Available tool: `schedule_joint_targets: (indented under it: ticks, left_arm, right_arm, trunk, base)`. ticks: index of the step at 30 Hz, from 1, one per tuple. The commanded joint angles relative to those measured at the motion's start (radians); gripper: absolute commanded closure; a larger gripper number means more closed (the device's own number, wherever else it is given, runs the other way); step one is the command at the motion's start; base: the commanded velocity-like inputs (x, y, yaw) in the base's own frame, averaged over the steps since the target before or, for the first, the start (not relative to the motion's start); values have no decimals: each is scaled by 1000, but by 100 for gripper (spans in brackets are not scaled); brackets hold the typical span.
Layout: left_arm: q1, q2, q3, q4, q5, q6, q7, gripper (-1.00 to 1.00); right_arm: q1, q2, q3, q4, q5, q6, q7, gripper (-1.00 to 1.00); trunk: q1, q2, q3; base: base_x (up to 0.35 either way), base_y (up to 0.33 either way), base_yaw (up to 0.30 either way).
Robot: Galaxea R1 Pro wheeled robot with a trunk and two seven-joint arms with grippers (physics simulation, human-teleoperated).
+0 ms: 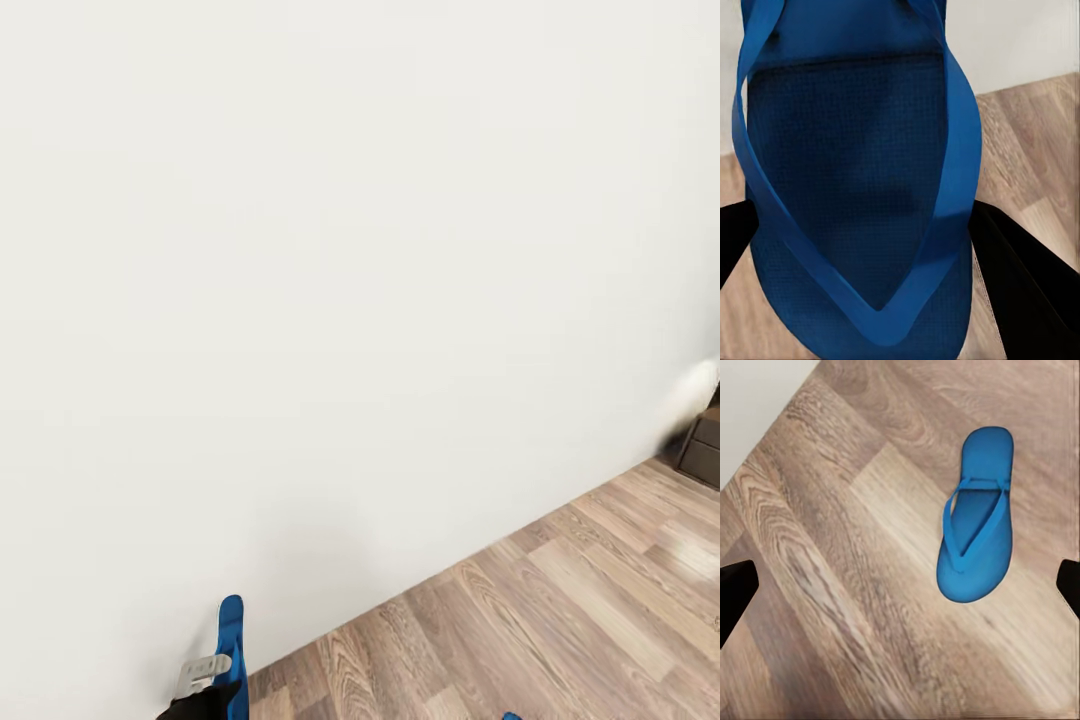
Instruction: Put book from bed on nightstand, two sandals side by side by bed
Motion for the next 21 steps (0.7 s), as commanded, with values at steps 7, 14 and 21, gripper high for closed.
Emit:
schedule_joint_targets:
  ticks: [7, 14, 21]
  left_arm:
    - [0, 0, 4, 1, 4, 0, -6, 100]
    - [0, 0, 4, 1, 4, 0, -6, 100]
    - [0, 0, 4, 1, 4, 0, -6, 100]
  right_arm:
    - [-1, 0, -3, 0, -9, 6, 6, -100]
    - [-1, 0, -3, -1, -9, 6, 6, -100]
    - [-1, 0, -3, -1, -9, 6, 6, -100]
  trunk:
    - [0, 0, -1]
    - [0, 0, -1]
    - [0, 0, -1]
  base:
    - [0, 0, -286]
    - [0, 0, -286]
    - [0, 0, -286]
